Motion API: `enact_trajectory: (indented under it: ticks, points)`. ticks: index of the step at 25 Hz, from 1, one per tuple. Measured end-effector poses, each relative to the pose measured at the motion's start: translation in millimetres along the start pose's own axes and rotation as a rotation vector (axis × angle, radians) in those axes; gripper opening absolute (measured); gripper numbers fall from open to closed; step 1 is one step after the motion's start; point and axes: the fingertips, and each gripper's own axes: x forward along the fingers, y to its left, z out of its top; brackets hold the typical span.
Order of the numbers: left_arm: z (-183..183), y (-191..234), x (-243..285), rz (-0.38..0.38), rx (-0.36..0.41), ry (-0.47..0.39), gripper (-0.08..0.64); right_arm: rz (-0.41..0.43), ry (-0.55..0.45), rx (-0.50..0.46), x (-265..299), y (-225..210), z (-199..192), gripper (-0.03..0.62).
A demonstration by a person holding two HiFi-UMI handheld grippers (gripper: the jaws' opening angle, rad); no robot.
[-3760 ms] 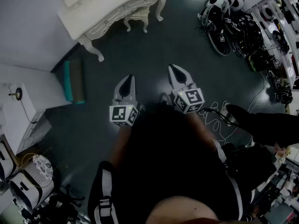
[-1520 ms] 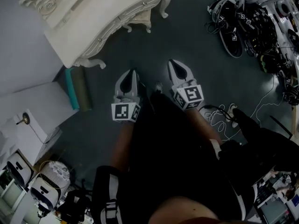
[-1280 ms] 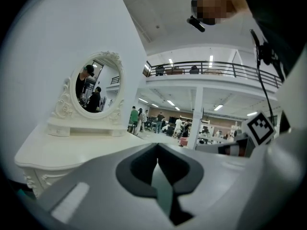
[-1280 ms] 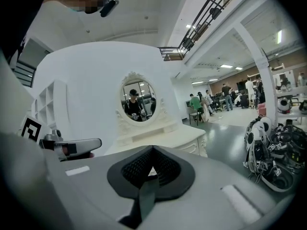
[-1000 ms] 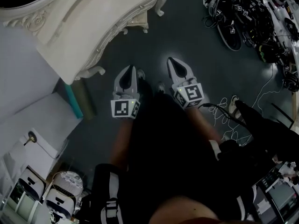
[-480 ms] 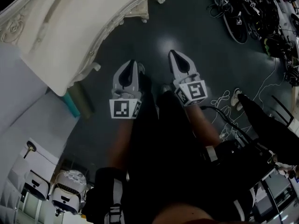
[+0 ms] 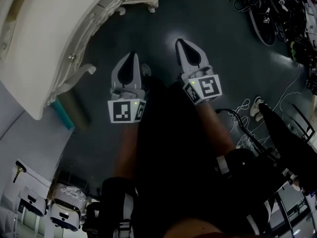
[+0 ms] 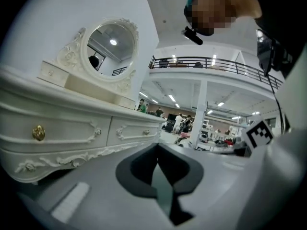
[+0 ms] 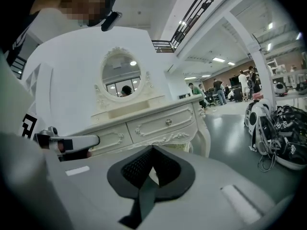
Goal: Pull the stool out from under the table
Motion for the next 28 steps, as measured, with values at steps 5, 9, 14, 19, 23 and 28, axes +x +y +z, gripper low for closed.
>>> enact_trajectory:
  ticks: [5,9,14,19,23,28]
  points:
    - [-57,30,24,-0.001,-0.007,-0.028,0.009,0.001,-0.011,-0.005,38,-23,-66,-0.002]
    - [-98,47,40,-0.002,0.021,-0.038,0.009,-0.001,-0.035,-0.010,61,-40,-113,-0.002]
    - [-143,60,56,-0.030,0.011,-0.067,0.009,0.009,-0.058,-0.029,88,-57,-167,-0.002]
    - [-169,67,64,-0.045,-0.004,-0.099,0.009,0.019,-0.078,-0.032,112,-74,-203,-0.002]
    - [-169,72,67,-0.063,0.001,-0.093,0.009,0.034,-0.079,-0.026,132,-82,-222,0.000]
    - [-159,91,70,-0.052,0.014,-0.126,0.009,0.023,-0.070,-0.016,161,-96,-233,0.002]
